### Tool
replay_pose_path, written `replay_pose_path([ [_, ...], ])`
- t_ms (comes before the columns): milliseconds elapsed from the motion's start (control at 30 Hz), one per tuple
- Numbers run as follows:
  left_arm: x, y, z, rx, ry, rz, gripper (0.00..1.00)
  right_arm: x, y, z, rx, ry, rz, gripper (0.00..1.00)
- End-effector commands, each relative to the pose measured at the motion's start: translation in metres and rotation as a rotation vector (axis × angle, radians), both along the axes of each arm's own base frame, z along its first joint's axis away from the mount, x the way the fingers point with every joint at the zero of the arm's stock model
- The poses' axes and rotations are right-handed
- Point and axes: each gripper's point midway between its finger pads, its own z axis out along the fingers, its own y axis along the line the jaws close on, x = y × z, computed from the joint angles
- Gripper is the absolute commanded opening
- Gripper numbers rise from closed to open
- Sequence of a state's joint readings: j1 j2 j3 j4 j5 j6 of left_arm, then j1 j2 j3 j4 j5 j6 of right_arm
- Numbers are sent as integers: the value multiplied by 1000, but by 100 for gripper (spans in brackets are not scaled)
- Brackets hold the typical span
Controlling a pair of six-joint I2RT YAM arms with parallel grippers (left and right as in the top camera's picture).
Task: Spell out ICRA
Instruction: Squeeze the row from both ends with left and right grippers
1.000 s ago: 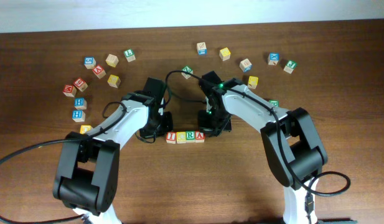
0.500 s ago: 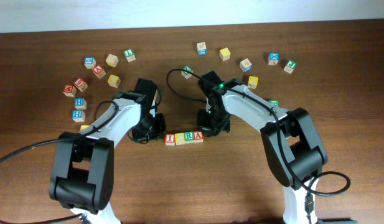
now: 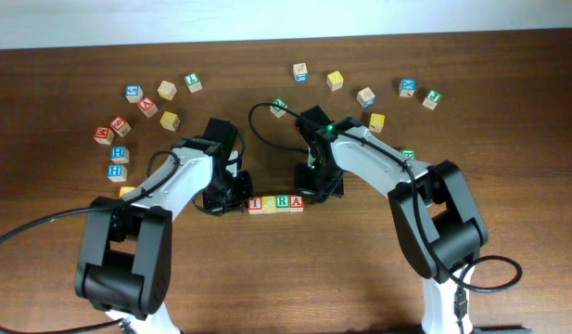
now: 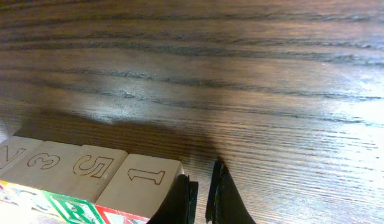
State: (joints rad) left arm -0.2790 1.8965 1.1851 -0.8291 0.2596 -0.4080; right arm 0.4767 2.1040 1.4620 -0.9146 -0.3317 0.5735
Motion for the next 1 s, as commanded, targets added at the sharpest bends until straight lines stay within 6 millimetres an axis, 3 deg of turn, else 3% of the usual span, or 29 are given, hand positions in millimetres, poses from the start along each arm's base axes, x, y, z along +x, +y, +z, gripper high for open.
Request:
replay_pose_path([
  [0, 4, -9, -2, -40, -21, -24, 0, -2, 5, 1, 12, 7, -20, 4],
  [467, 1, -9, -2, -37, -11, -26, 0, 10, 3, -1, -6, -49, -23, 5],
  [867, 4, -2, -5, 7, -24, -24, 1, 5, 1, -1, -16, -30, -22, 6],
  [967, 4, 0, -5, 18, -27, -23, 4, 5, 1, -1, -17, -28, -22, 13],
])
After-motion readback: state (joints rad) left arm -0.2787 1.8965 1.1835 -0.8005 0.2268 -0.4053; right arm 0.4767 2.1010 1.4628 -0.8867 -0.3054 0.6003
